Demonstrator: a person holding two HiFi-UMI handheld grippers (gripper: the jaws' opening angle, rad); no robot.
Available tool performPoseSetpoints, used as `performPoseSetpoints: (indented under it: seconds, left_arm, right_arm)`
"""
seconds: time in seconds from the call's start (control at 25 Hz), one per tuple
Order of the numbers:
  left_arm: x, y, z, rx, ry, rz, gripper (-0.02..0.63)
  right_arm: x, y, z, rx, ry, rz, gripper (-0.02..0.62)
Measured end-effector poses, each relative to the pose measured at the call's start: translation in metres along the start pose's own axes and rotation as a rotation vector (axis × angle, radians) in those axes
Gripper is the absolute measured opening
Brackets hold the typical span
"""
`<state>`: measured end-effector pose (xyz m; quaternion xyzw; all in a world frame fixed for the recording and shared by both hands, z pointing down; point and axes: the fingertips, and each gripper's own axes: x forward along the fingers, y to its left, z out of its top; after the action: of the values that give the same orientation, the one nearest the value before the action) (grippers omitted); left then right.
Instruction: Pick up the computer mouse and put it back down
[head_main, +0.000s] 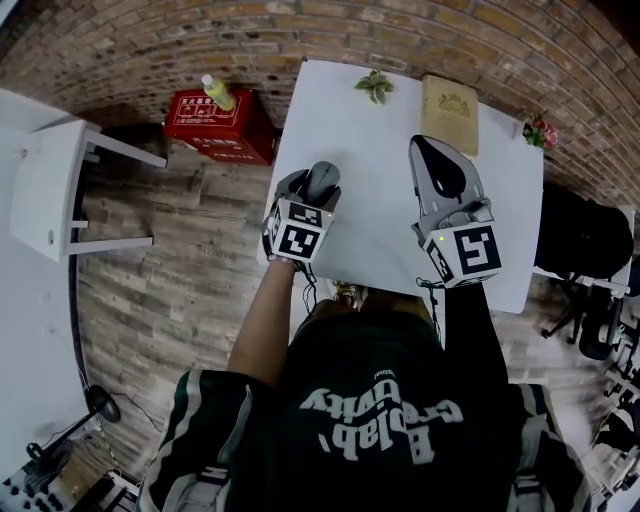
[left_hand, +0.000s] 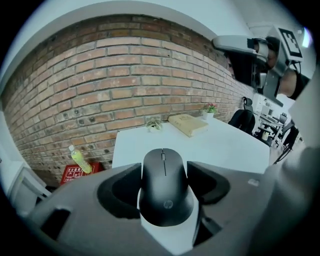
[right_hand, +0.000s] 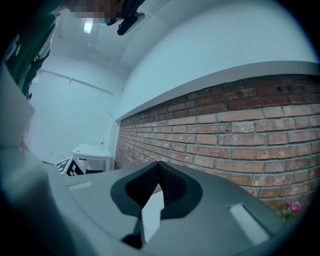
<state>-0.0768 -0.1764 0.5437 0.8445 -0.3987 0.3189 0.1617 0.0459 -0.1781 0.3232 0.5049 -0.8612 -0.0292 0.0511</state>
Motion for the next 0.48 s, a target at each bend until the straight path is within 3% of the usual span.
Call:
performPoseSetpoints:
  seconds: [0.48]
  left_arm:
    - [0.035, -0.008, -0.052, -0.020, 0.115, -0.031, 0.291]
  right_arm:
    - [-0.004, -0.011, -0.013, 0.012, 0.021, -0.018, 0.014]
